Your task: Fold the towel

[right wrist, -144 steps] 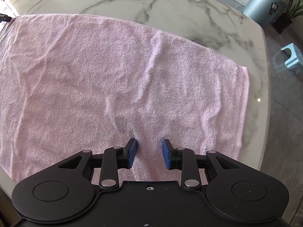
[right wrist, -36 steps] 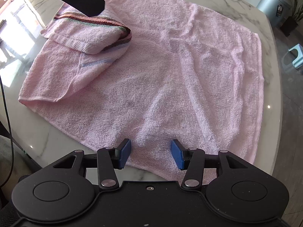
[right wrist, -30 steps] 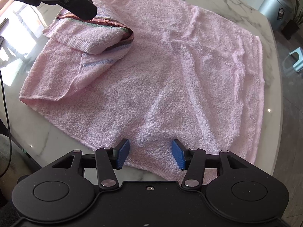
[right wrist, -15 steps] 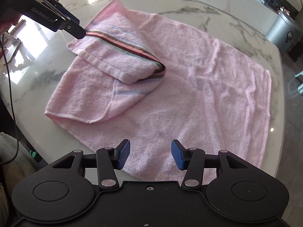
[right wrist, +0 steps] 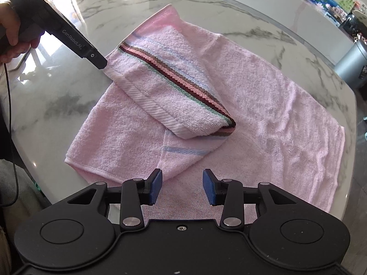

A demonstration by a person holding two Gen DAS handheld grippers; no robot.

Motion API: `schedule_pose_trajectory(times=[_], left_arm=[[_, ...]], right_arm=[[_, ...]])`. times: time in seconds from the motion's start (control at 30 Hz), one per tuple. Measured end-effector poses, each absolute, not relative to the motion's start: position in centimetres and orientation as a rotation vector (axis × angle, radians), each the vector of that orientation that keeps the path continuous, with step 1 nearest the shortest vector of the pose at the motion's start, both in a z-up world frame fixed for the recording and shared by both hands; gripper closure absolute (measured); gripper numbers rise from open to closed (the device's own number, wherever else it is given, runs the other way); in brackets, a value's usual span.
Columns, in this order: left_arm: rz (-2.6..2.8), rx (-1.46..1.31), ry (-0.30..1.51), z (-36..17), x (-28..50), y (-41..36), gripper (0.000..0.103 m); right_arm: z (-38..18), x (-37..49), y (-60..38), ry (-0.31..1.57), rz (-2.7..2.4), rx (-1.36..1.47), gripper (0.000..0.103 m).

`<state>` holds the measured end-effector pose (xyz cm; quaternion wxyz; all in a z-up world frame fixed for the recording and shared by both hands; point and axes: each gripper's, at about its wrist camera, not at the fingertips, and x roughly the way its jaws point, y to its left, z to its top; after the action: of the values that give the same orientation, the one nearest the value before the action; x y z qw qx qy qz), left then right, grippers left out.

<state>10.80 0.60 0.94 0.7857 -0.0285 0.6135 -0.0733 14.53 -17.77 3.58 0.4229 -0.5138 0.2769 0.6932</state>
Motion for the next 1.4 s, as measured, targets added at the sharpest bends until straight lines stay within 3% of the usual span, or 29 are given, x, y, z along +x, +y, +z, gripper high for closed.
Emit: schedule_pose_trajectory(times=[0.2,0.37,0.47,0.53,0.67,1.03,1.17,1.4], left_arm=[[-0.18,-0.078,1.33,0.6,11.3,1.0,0.077],[-0.19,-0.055,1.318,0.5,11.1,0.7,0.095],[-0.208,-0.082,1.308,0.4,11.1,0.6,0.098],[-0.217,-0.092,1.301,0.4,11.1,0.6,0.099],[-0.229,-0.128,1.285,0.7,11.3,0.8,0.102],[-0.26,-0.141,1.241,3.1,12.6,0.7,0.102],[-0.269,-0.145,1.227,3.8,13.1,0.6,0.102],[-0.28,-0.116,1.194,5.6,14.1,0.0,0.102]], right_arm=[[3.3,14.2,-16.6,0.678,1.707,-1.329,0.065],[3.1,14.0,-16.3,0.667,1.689,-1.334,0.065],[2.8,13.4,-16.2,0.662,1.691,-1.346,0.065],[2.7,13.1,-16.3,0.66,1.689,-1.357,0.065],[2.5,12.9,-16.1,0.658,1.683,-1.361,0.077],[0.9,11.1,-14.5,0.713,1.716,-1.358,0.077],[0.7,11.1,-14.1,0.708,1.704,-1.368,0.098],[2.5,12.5,-14.9,0.683,1.694,-1.355,0.1]])
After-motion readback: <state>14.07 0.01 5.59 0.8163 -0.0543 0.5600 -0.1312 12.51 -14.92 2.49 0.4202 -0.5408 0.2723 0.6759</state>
